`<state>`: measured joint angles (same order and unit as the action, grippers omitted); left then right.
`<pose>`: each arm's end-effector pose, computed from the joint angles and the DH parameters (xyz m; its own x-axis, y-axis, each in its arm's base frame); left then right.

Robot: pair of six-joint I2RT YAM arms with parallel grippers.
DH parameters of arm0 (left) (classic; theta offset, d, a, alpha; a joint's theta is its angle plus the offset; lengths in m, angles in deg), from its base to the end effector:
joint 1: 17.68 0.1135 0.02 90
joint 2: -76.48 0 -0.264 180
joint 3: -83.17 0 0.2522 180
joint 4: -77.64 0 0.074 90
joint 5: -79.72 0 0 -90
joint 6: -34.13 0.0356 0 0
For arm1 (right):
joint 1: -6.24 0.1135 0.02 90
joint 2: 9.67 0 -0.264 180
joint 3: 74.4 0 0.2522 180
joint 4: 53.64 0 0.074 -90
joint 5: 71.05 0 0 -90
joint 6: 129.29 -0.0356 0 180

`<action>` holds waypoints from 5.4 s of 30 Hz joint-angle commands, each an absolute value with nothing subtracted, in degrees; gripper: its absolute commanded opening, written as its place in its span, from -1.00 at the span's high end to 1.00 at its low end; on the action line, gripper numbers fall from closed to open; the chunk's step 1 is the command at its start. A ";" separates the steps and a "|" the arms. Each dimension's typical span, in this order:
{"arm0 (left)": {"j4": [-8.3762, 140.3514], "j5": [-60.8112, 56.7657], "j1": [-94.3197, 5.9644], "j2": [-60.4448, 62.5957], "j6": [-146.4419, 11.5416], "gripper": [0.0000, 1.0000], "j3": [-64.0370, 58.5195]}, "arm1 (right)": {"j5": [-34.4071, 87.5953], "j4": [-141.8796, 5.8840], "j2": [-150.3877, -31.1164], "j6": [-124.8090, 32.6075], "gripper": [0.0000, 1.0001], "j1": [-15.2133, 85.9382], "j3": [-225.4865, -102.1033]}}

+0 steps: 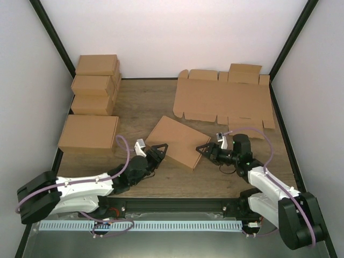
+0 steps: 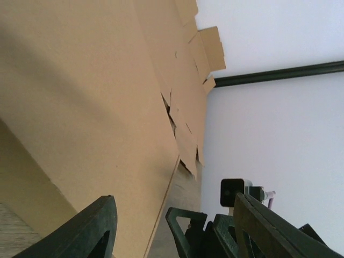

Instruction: Fold the paper box

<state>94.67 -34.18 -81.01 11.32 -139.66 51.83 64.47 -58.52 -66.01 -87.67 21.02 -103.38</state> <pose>0.1119 -0.1907 0.1819 -0.6531 -0.7246 -0.2199 -0.0594 0.3385 -0.9391 0.1689 0.0708 0.1645 -0.9124 0.3010 -0.2772 -0.1207 0.4495 0.8851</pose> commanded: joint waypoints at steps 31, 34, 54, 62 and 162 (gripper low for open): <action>101.26 -21.13 -73.25 3.71 -141.72 -0.93 56.58 | 77.18 -29.41 -99.53 -95.61 0.69 13.52 -103.85; 105.47 -19.23 -72.60 -0.42 -141.48 -1.00 56.05 | 77.87 -28.51 -100.39 -95.21 0.72 12.46 -102.65; 124.67 -23.03 -72.60 -13.39 -137.51 -1.00 55.15 | 79.16 -30.72 -101.24 -91.65 0.74 10.54 -102.63; 133.55 -23.23 -72.59 -19.12 -137.58 -0.83 54.03 | 79.56 -30.88 -100.60 -91.93 0.74 10.50 -103.16; 48.88 37.09 26.79 19.66 -98.28 -0.08 37.90 | 83.02 -63.14 -83.52 -71.54 -0.38 10.52 -117.04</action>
